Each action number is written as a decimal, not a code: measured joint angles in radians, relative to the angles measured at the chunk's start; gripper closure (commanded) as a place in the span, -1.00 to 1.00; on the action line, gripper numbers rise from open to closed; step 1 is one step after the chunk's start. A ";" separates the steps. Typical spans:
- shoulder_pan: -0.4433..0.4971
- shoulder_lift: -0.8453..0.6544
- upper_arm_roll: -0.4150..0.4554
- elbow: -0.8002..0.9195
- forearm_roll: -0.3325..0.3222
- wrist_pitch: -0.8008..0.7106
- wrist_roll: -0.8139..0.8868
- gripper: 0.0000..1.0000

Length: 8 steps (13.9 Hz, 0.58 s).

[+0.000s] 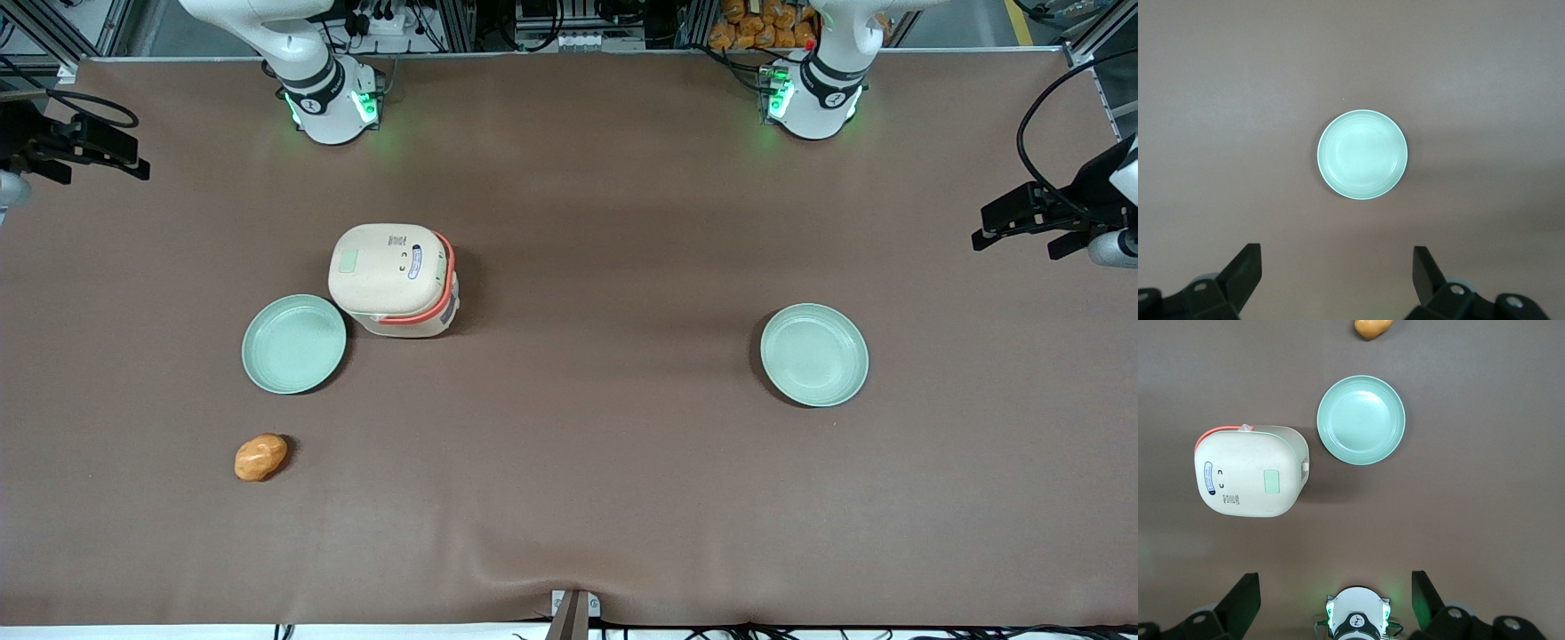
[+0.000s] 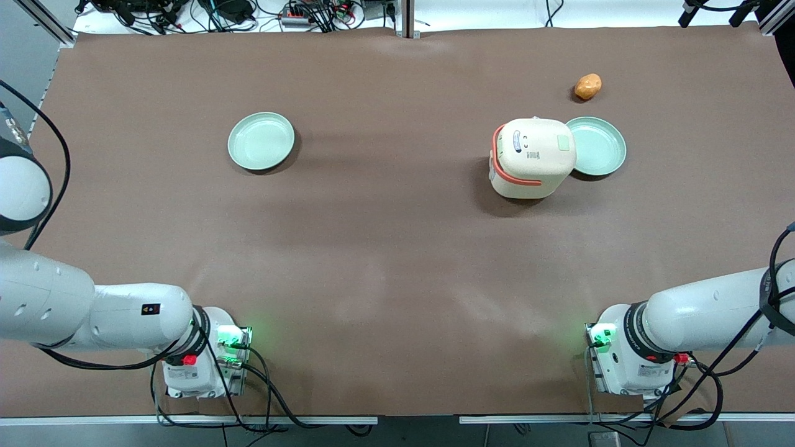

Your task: Press rice cooker button with right arm

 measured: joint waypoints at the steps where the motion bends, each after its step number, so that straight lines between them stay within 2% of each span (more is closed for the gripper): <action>1: 0.000 0.000 0.000 0.001 0.001 0.000 0.000 -1.00; 8: -0.001 -0.001 0.000 0.021 0.001 -0.001 0.001 -1.00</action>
